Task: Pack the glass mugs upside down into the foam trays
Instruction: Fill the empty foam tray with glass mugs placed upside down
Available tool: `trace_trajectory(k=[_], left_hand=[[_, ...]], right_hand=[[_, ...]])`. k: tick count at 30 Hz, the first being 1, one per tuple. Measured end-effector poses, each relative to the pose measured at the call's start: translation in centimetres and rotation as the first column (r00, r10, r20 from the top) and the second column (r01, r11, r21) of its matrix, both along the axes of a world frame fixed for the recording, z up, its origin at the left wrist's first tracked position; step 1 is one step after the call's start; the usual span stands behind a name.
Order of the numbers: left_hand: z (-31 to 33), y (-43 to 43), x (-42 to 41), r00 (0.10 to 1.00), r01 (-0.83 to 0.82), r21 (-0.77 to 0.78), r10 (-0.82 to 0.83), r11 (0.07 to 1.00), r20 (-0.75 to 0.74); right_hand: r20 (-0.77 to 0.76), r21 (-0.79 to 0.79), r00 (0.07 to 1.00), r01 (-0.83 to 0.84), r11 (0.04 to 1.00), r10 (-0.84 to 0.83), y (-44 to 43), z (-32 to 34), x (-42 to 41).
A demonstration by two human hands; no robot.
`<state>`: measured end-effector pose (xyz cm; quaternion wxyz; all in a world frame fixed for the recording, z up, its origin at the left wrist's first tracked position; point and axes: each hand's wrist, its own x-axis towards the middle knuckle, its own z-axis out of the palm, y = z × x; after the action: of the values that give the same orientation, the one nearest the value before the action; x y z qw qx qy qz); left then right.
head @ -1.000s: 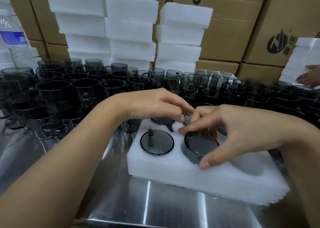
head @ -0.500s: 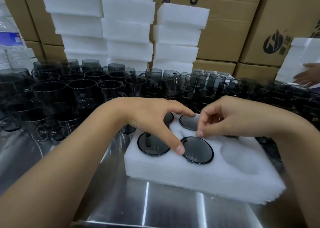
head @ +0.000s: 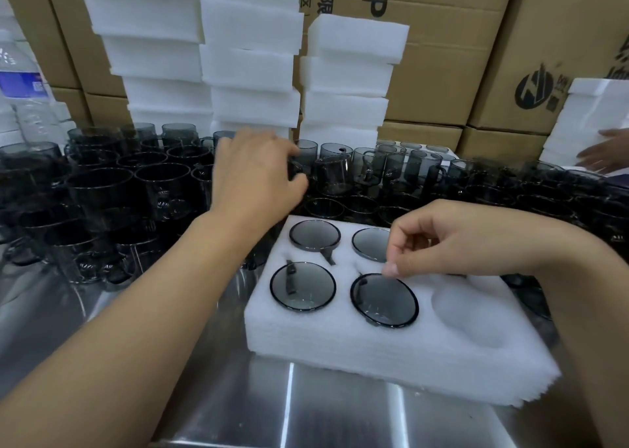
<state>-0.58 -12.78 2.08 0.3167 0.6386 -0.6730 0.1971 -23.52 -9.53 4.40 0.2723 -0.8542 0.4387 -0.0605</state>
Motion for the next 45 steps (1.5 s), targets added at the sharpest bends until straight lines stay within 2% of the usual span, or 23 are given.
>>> trace_trajectory(k=[2, 6, 13, 21, 25, 28, 30, 33, 36, 39, 42, 45], left_hand=[[-0.2, -0.6, 1.0, 0.99, -0.141, 0.016, 0.14, 0.99, 0.027], [-0.6, -1.2, 1.5, 0.973, -0.233, 0.058, 0.231, 0.971, 0.025], [-0.6, -1.0, 1.4, 0.98, -0.2, 0.063, 0.198, 0.978, 0.032], [-0.8, -0.7, 0.8, 0.988, -0.144, 0.031, 0.142, 0.989, 0.066], [-0.5, 0.0, -0.1, 0.996, -0.078, -0.066, 0.08, 0.995, 0.04], [-0.4, 0.8, -1.2, 0.998, 0.014, -0.208, -0.002, 0.978, 0.055], [-0.3, 1.4, -1.9, 0.994, 0.101, -0.281, -0.082, 0.954, 0.076], [-0.4, 1.9, -2.8, 0.968, 0.252, -0.354, -0.228, 0.901, 0.107], [-0.7, 2.1, -3.4, 0.917, 0.398, -0.383, -0.366, 0.834, 0.156], [-0.8, 1.9, -3.4, 0.856, 0.517, -0.373, -0.466, 0.77, 0.224], [-1.0, 1.7, -3.5, 0.812, 0.584, -0.355, -0.521, 0.73, 0.264], [-1.3, 1.5, -3.6, 0.796, 0.605, -0.344, -0.55, 0.718, 0.254]], right_hand=[[-0.003, -0.009, 1.0, -0.004, 1.0, 0.004, 0.0, 0.0, 0.0], [0.001, -0.023, 1.0, 0.001, 1.0, -0.001, -0.1, 0.0, 0.0], [0.062, -0.07, 0.996, 0.07, 0.995, -0.065, -0.4, -0.4, 0.4], [0.211, -0.157, 0.97, 0.16, 0.975, -0.125, -1.0, -1.8, 1.5], [0.317, -0.212, 0.937, 0.224, 0.951, -0.15, -1.2, -2.2, 1.8], [0.45, -0.228, 0.866, 0.347, 0.91, -0.218, -1.7, -2.7, 2.1], [0.564, -0.177, 0.781, 0.43, 0.885, -0.266, -2.1, -2.8, 2.2], [0.718, 0.03, 0.61, 0.453, 0.891, -0.334, -2.6, -2.6, 2.3], [0.775, 0.241, 0.479, 0.38, 0.893, -0.412, -2.9, -2.4, 2.5], [0.795, 0.332, 0.442, 0.256, 0.908, -0.415, -3.1, -2.4, 2.4], [0.842, 0.302, 0.416, 0.167, 0.939, -0.345, -3.0, -2.4, 2.1], [0.855, 0.275, 0.412, 0.155, 0.949, -0.315, -3.1, -2.6, 2.0]])
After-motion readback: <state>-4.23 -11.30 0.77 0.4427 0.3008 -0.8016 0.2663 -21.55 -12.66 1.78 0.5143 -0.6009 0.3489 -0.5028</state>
